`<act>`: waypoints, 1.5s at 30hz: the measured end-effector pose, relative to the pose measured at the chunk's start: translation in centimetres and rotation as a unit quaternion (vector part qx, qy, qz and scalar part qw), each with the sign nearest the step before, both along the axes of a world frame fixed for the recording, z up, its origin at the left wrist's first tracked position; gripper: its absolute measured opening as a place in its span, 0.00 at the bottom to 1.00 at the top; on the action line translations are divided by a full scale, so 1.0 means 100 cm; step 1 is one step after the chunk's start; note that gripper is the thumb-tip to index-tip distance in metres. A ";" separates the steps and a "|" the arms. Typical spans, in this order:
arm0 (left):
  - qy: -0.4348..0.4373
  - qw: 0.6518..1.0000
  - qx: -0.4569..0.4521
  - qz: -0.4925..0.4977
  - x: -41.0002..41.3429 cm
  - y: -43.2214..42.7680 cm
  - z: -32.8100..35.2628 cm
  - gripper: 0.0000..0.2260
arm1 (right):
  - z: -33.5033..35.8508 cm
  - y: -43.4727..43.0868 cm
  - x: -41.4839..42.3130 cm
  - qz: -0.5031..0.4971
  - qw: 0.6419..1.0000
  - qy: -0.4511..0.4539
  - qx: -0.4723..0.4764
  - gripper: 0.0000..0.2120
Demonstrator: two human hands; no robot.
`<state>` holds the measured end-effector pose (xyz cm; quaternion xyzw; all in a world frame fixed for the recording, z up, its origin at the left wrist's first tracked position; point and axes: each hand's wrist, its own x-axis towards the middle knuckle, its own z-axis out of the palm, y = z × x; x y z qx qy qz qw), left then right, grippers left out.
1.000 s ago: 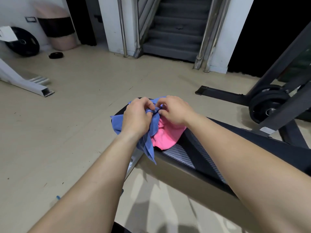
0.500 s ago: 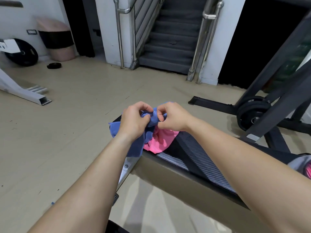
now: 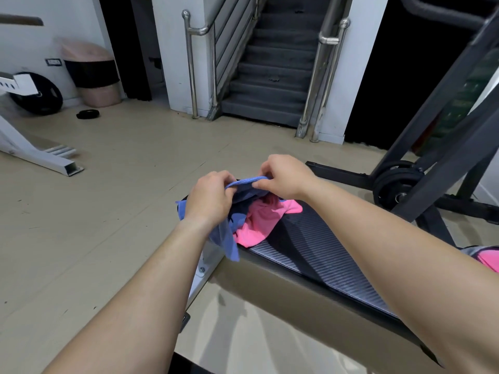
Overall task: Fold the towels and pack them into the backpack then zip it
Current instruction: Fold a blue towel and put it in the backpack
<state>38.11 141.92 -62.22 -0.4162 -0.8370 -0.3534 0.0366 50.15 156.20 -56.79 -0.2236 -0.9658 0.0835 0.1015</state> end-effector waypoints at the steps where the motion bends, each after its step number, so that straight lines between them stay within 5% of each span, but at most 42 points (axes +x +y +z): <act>1: -0.007 1.000 -0.008 0.002 0.000 -0.001 0.000 0.07 | 0.002 0.002 0.003 -0.009 1.000 -0.005 0.023 0.13; 9: -0.064 0.998 0.027 -0.002 -0.007 -0.011 0.018 0.08 | 0.030 0.014 0.038 -0.119 0.982 0.016 0.148 0.19; 15: 0.031 0.997 0.053 -0.042 0.010 0.006 0.115 0.07 | 0.098 0.018 0.077 -0.204 0.960 0.077 0.177 0.19; 23: 0.139 0.986 0.076 -0.045 0.054 0.035 0.218 0.07 | 0.186 0.028 0.151 -0.188 0.956 0.107 0.199 0.14; 29: 0.170 0.982 0.067 -0.046 0.084 0.056 0.232 0.07 | 0.179 0.037 0.219 -0.145 0.986 0.054 0.070 0.19; 34: 0.204 0.978 0.027 -0.048 0.104 0.069 0.207 0.08 | 0.127 0.047 0.259 -0.163 0.986 0.016 0.015 0.08; 41: 0.204 0.978 0.010 -0.036 0.107 0.082 0.189 0.08 | 0.088 0.068 0.290 -0.171 0.979 0.071 -0.082 0.11; 45: 0.207 0.978 0.014 -0.012 0.106 0.089 0.191 0.09 | 0.076 0.077 0.295 -0.172 0.981 -0.020 -0.083 0.10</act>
